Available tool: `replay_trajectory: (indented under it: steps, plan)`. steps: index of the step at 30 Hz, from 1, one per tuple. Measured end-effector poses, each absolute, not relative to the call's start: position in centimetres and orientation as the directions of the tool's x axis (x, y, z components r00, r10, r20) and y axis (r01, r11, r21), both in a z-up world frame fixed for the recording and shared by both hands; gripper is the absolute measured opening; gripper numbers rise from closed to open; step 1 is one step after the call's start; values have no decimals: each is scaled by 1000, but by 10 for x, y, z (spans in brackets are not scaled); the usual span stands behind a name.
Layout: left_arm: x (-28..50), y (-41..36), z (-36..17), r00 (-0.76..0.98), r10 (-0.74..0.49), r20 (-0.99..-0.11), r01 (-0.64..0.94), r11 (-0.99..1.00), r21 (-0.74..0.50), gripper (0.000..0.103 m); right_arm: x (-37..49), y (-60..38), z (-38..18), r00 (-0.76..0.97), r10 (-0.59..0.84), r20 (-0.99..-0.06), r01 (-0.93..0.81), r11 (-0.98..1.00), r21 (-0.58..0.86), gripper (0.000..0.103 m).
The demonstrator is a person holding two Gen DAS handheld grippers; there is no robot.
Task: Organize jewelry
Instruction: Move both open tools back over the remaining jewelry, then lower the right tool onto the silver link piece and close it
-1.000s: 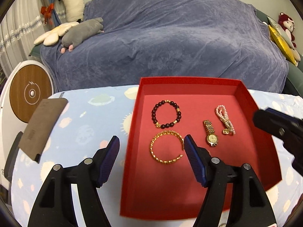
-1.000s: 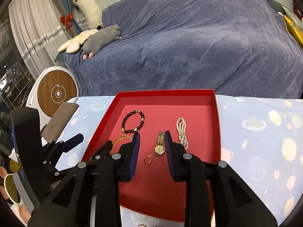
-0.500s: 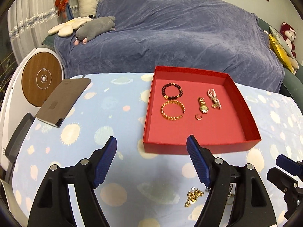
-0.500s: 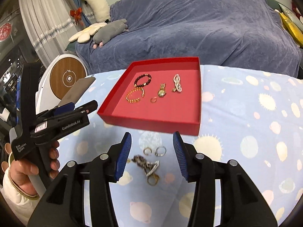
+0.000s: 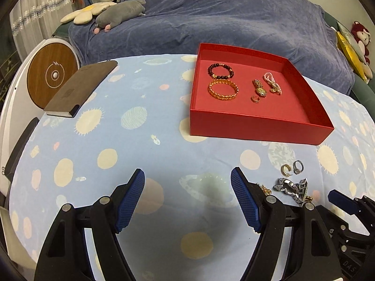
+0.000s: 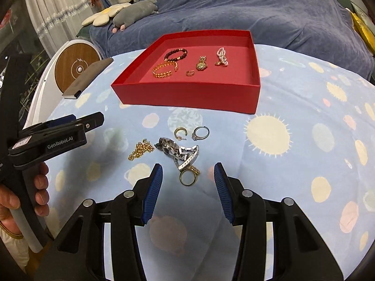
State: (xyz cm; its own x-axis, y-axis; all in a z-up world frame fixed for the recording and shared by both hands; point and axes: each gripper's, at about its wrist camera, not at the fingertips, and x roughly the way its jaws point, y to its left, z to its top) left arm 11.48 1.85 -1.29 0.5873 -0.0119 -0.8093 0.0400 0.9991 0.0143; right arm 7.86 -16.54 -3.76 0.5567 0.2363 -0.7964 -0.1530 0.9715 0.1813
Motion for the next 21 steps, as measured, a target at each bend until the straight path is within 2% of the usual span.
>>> replay_trajectory:
  steps: [7, 21]
  plan:
    - [114, 12, -20, 573, -21, -819, 75, 997, 27, 73, 89, -152, -47, 563, 203, -801, -172, 977, 126, 44]
    - [116, 8, -26, 556, -26, -831, 93, 995, 31, 73, 107, -143, -47, 573, 221, -789, -202, 971, 125, 44]
